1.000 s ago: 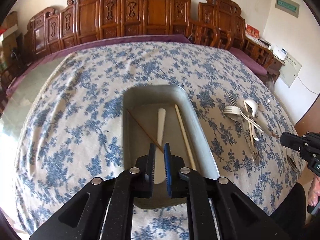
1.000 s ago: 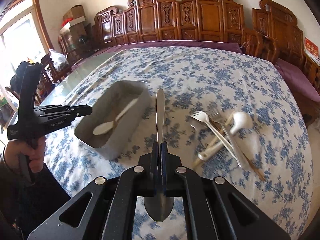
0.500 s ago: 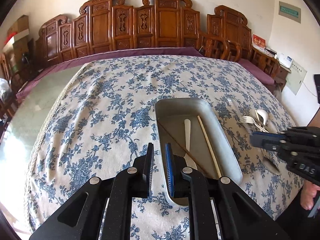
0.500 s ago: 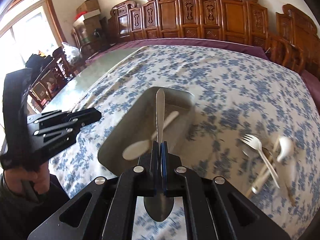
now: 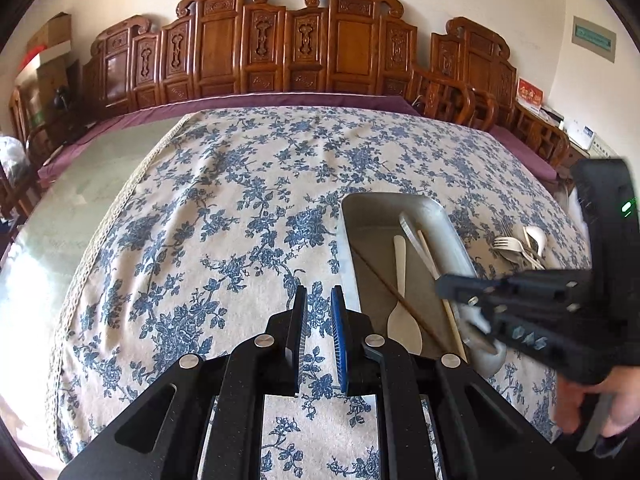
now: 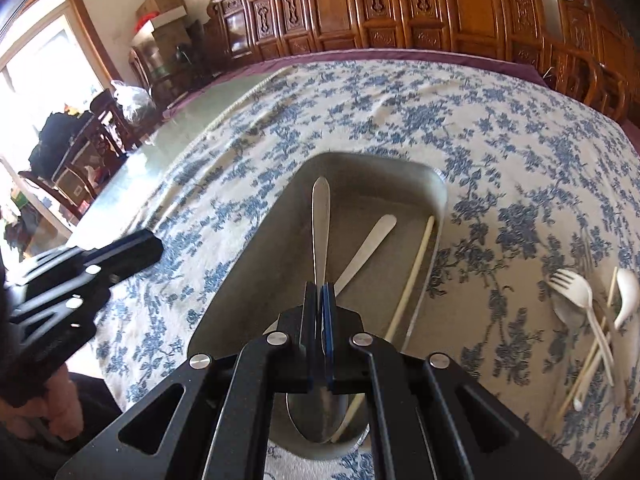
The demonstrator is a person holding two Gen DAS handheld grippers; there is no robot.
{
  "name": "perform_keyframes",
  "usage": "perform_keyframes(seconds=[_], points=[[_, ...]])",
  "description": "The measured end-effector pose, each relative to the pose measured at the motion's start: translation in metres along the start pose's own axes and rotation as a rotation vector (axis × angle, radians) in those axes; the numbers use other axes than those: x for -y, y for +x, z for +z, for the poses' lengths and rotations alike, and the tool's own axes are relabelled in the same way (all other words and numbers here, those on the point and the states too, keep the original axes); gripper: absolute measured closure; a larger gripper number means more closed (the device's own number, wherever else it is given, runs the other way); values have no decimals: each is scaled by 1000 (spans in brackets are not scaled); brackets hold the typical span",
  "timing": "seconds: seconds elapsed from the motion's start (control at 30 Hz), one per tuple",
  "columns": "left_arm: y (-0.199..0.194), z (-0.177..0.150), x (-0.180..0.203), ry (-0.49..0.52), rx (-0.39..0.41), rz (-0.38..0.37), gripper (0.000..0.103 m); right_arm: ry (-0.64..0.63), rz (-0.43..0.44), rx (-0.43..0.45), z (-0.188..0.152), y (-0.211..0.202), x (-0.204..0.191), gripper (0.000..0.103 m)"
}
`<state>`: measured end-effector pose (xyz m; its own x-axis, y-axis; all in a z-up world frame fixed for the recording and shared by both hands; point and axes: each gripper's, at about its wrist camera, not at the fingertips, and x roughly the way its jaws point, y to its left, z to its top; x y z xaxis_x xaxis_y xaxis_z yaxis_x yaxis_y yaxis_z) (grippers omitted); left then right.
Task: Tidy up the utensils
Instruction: 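Lower the metal spoon into the grey tray and open the right tool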
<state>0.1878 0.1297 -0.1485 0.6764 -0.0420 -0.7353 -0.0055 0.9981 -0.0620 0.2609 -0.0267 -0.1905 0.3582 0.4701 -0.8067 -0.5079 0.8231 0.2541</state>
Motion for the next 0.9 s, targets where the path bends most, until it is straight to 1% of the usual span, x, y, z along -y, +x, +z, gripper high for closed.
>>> perform_keyframes(seconds=[0.1,0.27,0.4,0.5,0.63,0.73,0.9], points=[[1,0,0,1,-5,0,92,2,-4,8,-3,4,0,98],[2,0,0,-5,-11,-2,91,-11,-14,-6,-6,12,1,98],[4,-1,0,-8,-14,1,89,-27,-26,-1,-8,12,2,96],[4,-1,1,-10,-11,-2,89,-42,-8,14,-9,7,2,96],[1,0,7,-7,3,-9,89,-67,0,56,-11,-16,3,96],[-2,0,14,3,11,-16,89,-84,-7,88,-16,-42,9,96],[-2,-1,33,30,14,-33,89,-93,-47,121,-30,-81,30,96]])
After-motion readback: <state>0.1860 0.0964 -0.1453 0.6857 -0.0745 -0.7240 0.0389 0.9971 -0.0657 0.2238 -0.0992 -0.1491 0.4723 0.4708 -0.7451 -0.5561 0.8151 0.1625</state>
